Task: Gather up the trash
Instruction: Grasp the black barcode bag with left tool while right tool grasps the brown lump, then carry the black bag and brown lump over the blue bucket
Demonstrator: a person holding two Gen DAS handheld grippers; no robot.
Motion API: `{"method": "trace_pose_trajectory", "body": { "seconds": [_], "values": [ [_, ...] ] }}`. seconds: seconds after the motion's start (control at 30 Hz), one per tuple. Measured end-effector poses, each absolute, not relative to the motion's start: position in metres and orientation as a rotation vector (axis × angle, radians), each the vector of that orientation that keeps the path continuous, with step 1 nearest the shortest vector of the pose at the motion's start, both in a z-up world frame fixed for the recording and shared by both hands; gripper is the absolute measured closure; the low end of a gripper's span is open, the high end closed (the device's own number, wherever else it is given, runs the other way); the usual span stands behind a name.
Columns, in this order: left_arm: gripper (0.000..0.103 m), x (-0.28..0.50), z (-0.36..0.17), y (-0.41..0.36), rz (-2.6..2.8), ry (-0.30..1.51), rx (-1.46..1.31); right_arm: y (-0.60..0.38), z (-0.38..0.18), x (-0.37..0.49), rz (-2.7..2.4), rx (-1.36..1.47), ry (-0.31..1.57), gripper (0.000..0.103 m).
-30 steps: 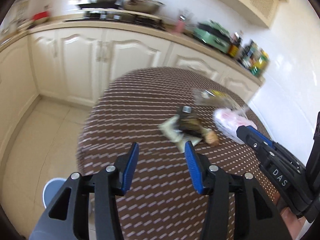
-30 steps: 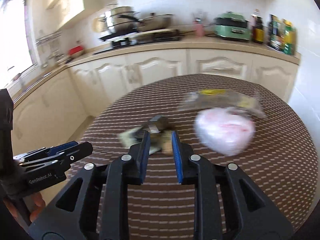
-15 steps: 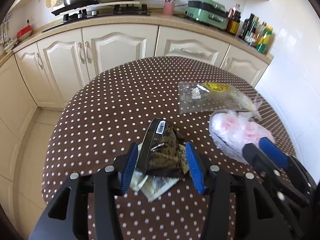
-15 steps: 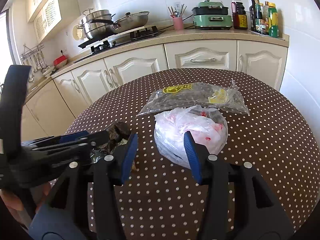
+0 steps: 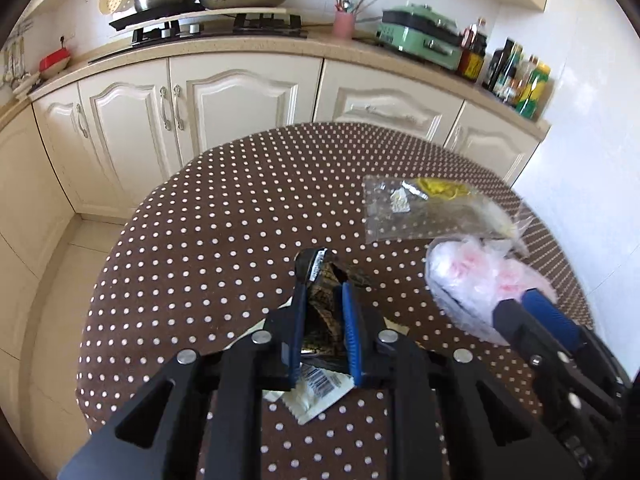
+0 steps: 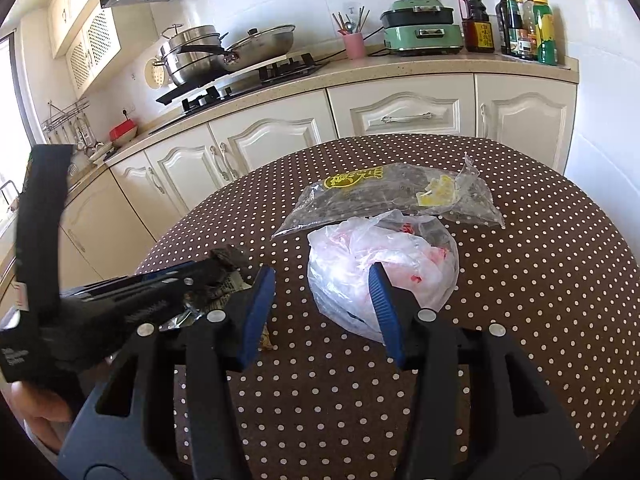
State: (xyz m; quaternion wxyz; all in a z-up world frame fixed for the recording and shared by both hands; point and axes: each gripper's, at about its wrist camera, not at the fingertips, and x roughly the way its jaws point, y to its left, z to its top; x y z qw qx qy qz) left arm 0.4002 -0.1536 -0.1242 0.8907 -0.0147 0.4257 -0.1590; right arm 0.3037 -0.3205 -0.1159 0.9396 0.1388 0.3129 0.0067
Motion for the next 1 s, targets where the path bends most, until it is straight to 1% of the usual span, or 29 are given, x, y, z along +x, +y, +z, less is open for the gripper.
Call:
{"method": "trace_pose_trajectory", "body": {
  "seconds": [0.23,0.47,0.5,0.57,0.7,0.83,1.0],
  "values": [
    [0.087,0.376,-0.11,-0.123,-0.344,0.827,-0.1,-0.294,-0.113,0.304,0.083,0.207,0.669,0.054],
    [0.087,0.354,-0.107,-0.091,-0.315,0.8,-0.137,-0.259,-0.133,0.325,0.137,0.124,0.817,0.054],
    [0.087,0.352,-0.108,-0.087,-0.315,0.801,-0.143,-0.258,-0.137,0.328,0.139,0.124,0.84,0.059],
    [0.087,0.349,-0.108,-0.082,-0.316,0.801,-0.151,-0.258,-0.142,0.333,0.144,0.131,0.878,0.076],
    [0.087,0.341,-0.107,-0.07,-0.321,0.793,-0.178,-0.257,-0.14,0.327,0.098,0.101,0.849,0.077],
    [0.103,0.331,-0.102,-0.048,-0.332,0.776,-0.226,-0.254,-0.123,0.31,0.06,0.104,0.752,0.077],
    [0.103,0.33,-0.111,-0.025,-0.342,0.808,-0.281,-0.226,-0.115,0.305,0.114,0.088,0.735,0.077]
  ]
}}
